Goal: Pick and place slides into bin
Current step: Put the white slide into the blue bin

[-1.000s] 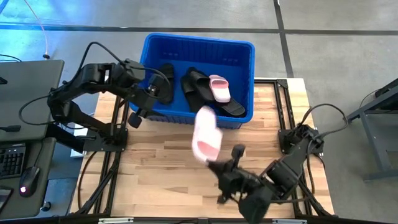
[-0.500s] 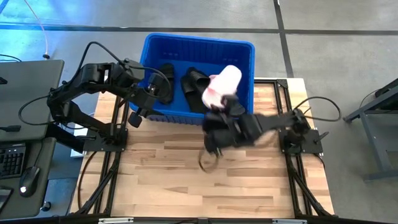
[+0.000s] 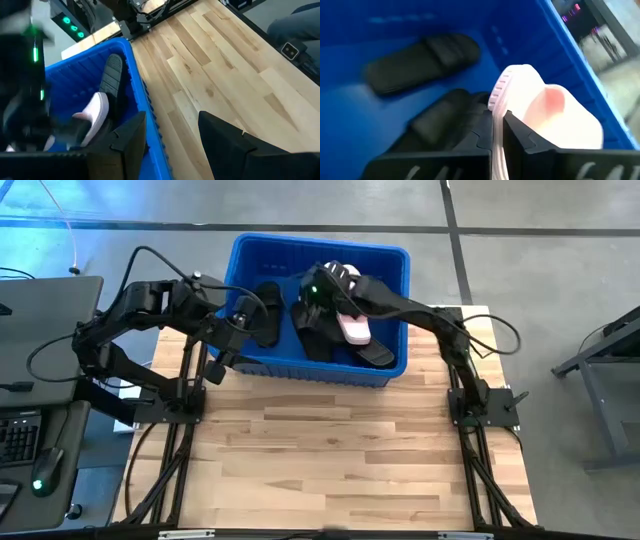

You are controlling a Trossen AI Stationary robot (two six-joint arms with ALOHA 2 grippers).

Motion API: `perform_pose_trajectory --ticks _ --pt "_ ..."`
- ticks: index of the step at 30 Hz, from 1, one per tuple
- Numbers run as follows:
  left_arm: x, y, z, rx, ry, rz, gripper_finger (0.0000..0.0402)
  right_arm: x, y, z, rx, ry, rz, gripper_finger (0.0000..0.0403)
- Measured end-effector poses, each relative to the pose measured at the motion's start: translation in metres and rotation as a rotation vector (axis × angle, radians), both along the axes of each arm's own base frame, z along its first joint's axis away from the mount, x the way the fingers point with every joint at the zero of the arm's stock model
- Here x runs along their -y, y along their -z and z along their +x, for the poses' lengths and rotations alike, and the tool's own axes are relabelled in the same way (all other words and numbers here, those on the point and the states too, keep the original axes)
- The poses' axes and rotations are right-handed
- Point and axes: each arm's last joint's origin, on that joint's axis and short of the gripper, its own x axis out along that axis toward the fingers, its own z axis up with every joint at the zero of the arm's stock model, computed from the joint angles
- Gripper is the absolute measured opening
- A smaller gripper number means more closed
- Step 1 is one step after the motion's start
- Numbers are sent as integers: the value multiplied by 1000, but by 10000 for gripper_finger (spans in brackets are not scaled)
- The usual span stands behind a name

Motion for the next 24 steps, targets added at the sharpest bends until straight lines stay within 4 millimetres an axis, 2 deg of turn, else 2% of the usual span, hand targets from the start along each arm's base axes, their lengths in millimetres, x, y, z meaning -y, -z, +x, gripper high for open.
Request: perform_pose_trajectory --ticks 4,8,12,15,19,24 --pt "1 -2 -4 8 0 11 173 44 38 14 1 50 27 0" --pt "1 0 -5 -12 1 7 173 71 79 33 -16 -16 47 0" --pt "1 3 -8 -61 -7 3 173 91 104 41 9 0 42 6" --pt "2 6 -10 -94 -16 -4 173 99 113 40 28 -15 111 31" --pt "2 6 -10 -101 -45 -36 173 108 112 35 98 -42 220 87" --pt "2 6 -10 -101 -57 -49 173 115 110 35 136 -58 203 155"
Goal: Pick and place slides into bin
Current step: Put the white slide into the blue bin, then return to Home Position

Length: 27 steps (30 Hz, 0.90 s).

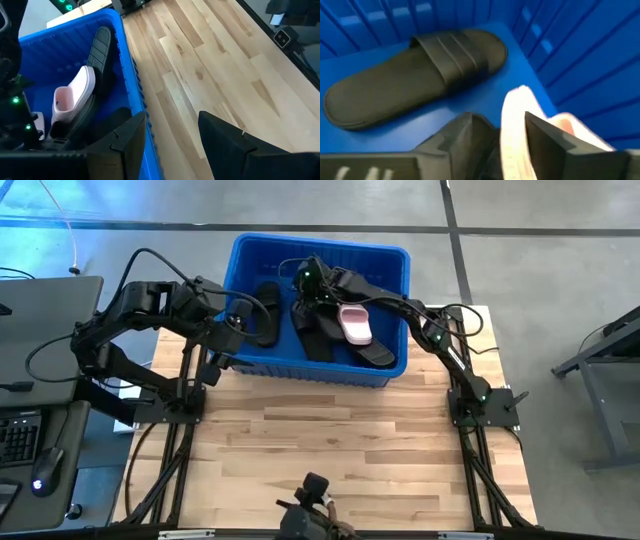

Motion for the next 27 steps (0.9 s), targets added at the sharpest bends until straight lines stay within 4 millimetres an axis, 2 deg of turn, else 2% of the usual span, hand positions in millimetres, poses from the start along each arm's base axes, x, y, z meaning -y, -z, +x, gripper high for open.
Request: perform_pose_trajectory --ticks 2,4,8,12,16,22,27 --pt "0 0 0 -1 -22 -12 173 -1 -6 1 4 -24 -32 176" --pt "0 0 0 -5 -38 -26 172 -4 -20 2 33 -47 -73 191" --pt "0 2 -2 -35 -77 -38 172 -23 -73 -11 162 -46 -97 206" --pt "0 4 -4 -61 -103 -54 172 -52 -105 -29 116 -81 -68 208" --pt "1 5 -5 -76 -150 -56 172 -94 -133 -54 37 -138 24 201" --pt "15 6 -9 -119 -121 -2 172 -162 -151 -85 -154 -248 154 191" --pt "22 10 -18 -194 -113 47 172 -202 -157 -109 -299 -254 249 189"
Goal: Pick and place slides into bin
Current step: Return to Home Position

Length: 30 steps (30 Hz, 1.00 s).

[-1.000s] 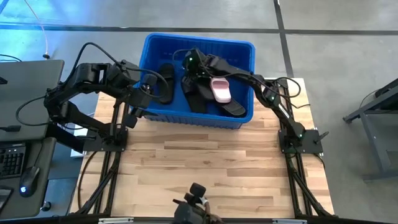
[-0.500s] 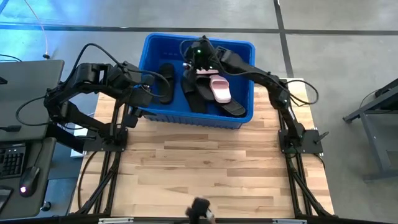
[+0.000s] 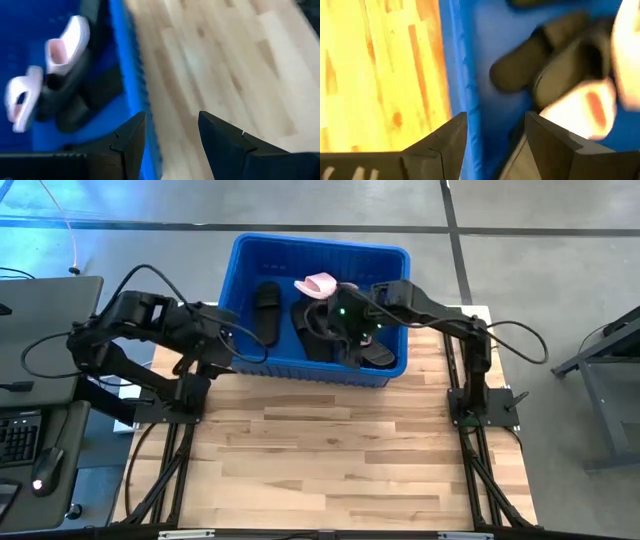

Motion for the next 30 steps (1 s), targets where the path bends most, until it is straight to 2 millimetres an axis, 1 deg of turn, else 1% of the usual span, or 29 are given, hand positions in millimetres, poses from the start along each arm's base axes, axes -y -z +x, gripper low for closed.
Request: perform_pose_trajectory --ticks 3,6,9,11,13,15,17,19,21,23,26,28,30 --pt "3 -2 -9 18 -29 14 172 -17 -1 -5 -29 45 46 190" --pt "5 -9 -28 75 -56 5 172 -36 -10 -16 -38 -1 47 189" --pt "8 -16 -59 163 -50 -8 172 -53 -22 -27 0 -59 2 188" --pt "10 -13 -80 212 -41 -16 172 -62 -34 -38 54 -90 -20 190" --pt "11 -4 -99 272 -41 -12 172 -69 -47 -51 116 -125 -17 190" --pt "13 13 -116 333 -35 -15 173 -73 -60 -63 188 -191 -9 189" --pt "15 34 -129 421 -8 -36 173 -75 -71 -73 258 -272 14 188" --pt "17 57 -134 519 46 -74 173 -78 -77 -80 313 -374 66 189" --pt "19 82 -135 594 101 -109 173 -81 -77 -80 369 -447 130 190" --pt "20 106 -137 650 135 -125 173 -83 -67 -78 384 -474 163 190" --pt "20 139 -137 692 149 -127 173 -82 -46 -79 382 -417 163 188" --pt "21 155 -138 717 152 -124 173 -79 -31 -86 399 -360 161 189" --pt "21 166 -141 752 156 -119 173 -79 -19 -95 446 -331 174 191"
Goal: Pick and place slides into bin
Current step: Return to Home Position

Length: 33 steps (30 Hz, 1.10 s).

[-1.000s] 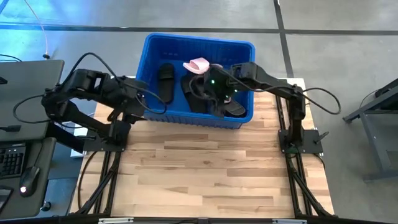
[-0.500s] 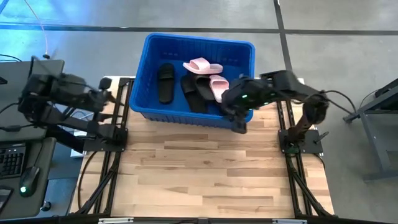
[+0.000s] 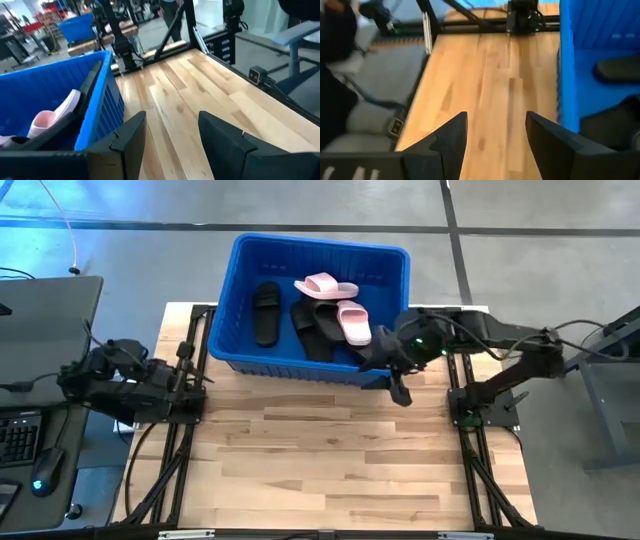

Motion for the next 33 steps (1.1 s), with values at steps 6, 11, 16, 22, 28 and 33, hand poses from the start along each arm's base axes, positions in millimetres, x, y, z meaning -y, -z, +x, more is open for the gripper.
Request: perform_pose_trajectory --ticks 6,11,16,22,28,33 --pt "1 19 -7 44 -1 3 173 -8 44 -45 193 11 68 192" --pt "-1 21 1 65 -20 8 173 -12 103 -78 338 20 129 188" --pt "-1 26 11 122 4 7 173 -13 146 -104 505 -13 171 192" --pt "-1 32 21 169 10 8 173 -12 170 -128 575 -39 182 190" --pt "-2 45 35 214 10 11 173 -11 183 -139 637 -49 150 188" --pt "-3 56 43 231 15 -11 173 -10 199 -140 659 -51 150 192"
